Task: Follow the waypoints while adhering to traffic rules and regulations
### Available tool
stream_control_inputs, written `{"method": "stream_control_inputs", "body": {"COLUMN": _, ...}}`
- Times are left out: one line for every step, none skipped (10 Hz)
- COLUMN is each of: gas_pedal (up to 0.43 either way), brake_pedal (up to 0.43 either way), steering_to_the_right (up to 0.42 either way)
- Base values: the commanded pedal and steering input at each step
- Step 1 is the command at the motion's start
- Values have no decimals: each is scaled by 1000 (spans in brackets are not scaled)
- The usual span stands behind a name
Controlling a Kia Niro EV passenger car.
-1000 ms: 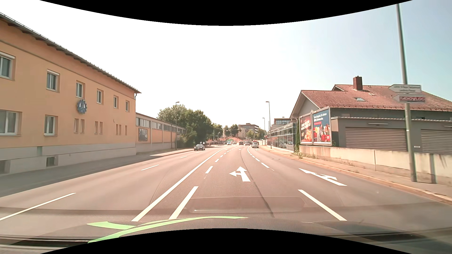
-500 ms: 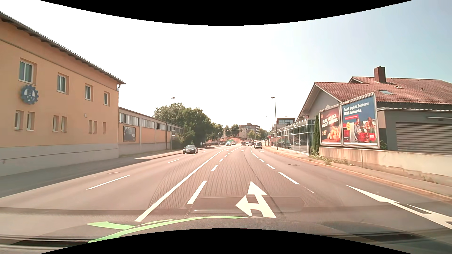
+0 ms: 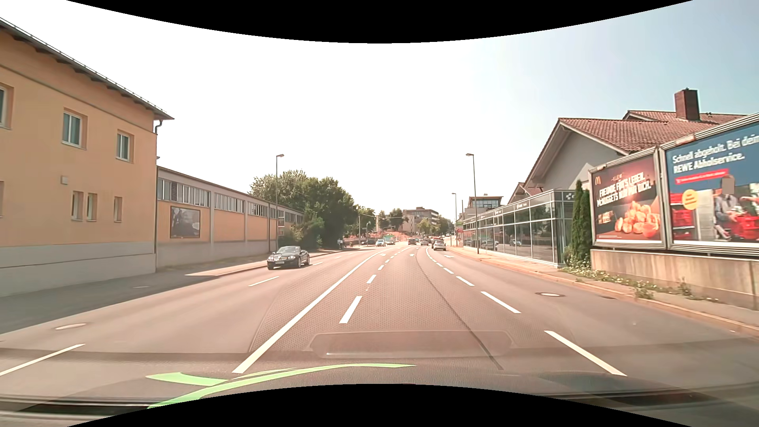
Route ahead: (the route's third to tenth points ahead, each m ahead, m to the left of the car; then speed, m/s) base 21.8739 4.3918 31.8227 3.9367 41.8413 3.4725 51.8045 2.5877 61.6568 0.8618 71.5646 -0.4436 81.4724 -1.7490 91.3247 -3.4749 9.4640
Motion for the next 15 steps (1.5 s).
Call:
{"method": "stream_control_inputs", "body": {"gas_pedal": 0, "brake_pedal": 0, "steering_to_the_right": -2}}
{"method": "stream_control_inputs", "body": {"gas_pedal": 0, "brake_pedal": 0, "steering_to_the_right": 0}}
{"method": "stream_control_inputs", "body": {"gas_pedal": 0, "brake_pedal": 0, "steering_to_the_right": 0}}
{"method": "stream_control_inputs", "body": {"gas_pedal": 8, "brake_pedal": 0, "steering_to_the_right": 0}}
{"method": "stream_control_inputs", "body": {"gas_pedal": 20, "brake_pedal": 0, "steering_to_the_right": 0}}
{"method": "stream_control_inputs", "body": {"gas_pedal": 20, "brake_pedal": 0, "steering_to_the_right": 0}}
{"method": "stream_control_inputs", "body": {"gas_pedal": 28, "brake_pedal": 0, "steering_to_the_right": 0}}
{"method": "stream_control_inputs", "body": {"gas_pedal": 39, "brake_pedal": 0, "steering_to_the_right": 0}}
{"method": "stream_control_inputs", "body": {"gas_pedal": 39, "brake_pedal": 0, "steering_to_the_right": 0}}
{"method": "stream_control_inputs", "body": {"gas_pedal": 39, "brake_pedal": 0, "steering_to_the_right": 2}}
{"method": "stream_control_inputs", "body": {"gas_pedal": 39, "brake_pedal": 0, "steering_to_the_right": 4}}
{"method": "stream_control_inputs", "body": {"gas_pedal": 39, "brake_pedal": 0, "steering_to_the_right": 4}}
{"method": "stream_control_inputs", "body": {"gas_pedal": 47, "brake_pedal": 0, "steering_to_the_right": 4}}
{"method": "stream_control_inputs", "body": {"gas_pedal": 59, "brake_pedal": 0, "steering_to_the_right": 5}}
{"method": "stream_control_inputs", "body": {"gas_pedal": 67, "brake_pedal": 0, "steering_to_the_right": 6}}
